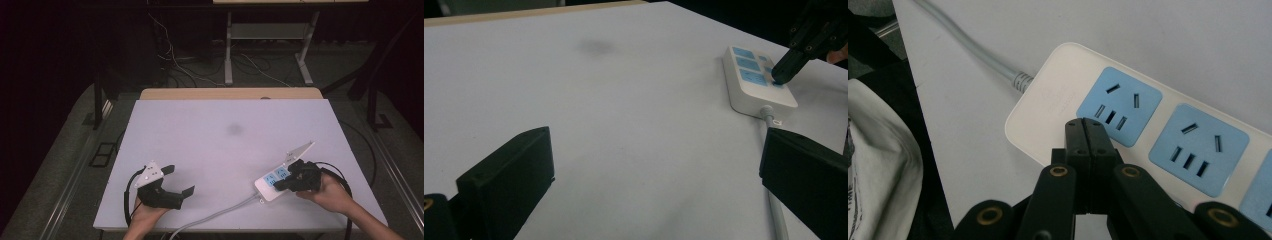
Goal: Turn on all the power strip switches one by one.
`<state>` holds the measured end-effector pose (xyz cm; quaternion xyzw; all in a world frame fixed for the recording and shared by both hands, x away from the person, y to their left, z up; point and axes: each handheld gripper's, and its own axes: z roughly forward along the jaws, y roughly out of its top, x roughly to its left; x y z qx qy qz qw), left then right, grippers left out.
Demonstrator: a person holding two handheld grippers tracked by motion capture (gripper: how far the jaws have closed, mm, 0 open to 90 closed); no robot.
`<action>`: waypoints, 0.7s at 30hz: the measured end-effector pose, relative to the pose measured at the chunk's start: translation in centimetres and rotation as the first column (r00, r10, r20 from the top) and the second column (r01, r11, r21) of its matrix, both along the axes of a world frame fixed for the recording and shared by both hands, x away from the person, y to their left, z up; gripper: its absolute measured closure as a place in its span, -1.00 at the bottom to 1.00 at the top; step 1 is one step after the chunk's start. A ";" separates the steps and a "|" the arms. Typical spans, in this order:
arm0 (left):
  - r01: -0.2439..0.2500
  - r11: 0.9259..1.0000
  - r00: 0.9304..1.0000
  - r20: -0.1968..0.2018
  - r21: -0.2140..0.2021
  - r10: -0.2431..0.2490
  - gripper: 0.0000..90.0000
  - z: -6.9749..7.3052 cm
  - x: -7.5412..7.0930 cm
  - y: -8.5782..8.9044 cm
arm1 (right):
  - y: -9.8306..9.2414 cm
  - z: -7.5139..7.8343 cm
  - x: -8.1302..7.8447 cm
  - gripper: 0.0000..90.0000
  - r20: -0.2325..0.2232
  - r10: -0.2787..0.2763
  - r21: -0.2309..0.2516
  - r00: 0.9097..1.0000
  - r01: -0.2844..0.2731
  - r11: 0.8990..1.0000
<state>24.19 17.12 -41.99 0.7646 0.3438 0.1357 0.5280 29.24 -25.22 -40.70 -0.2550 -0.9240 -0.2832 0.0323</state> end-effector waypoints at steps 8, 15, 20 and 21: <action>0.003 1.000 1.000 -0.002 0.001 -0.003 -1.00 0.0 0.0 -0.1 | 0.1 -0.1 -0.1 1.00 0.022 0.005 -0.008 1.000 -0.005 1.000; 0.002 1.000 1.000 -0.001 0.002 -0.002 -1.00 0.0 0.0 0.0 | 0.0 -0.1 -0.2 1.00 0.019 -0.004 -0.001 1.000 0.004 1.000; 0.002 1.000 1.000 0.000 0.002 -0.002 -1.00 0.0 0.0 0.0 | 0.1 -0.1 -0.3 1.00 0.027 -0.006 -0.005 1.000 0.006 1.000; 0.002 1.000 1.000 0.001 0.001 -0.002 -1.00 0.0 0.0 0.0 | 0.1 -0.1 -0.2 1.00 0.025 -0.005 -0.004 1.000 0.006 1.000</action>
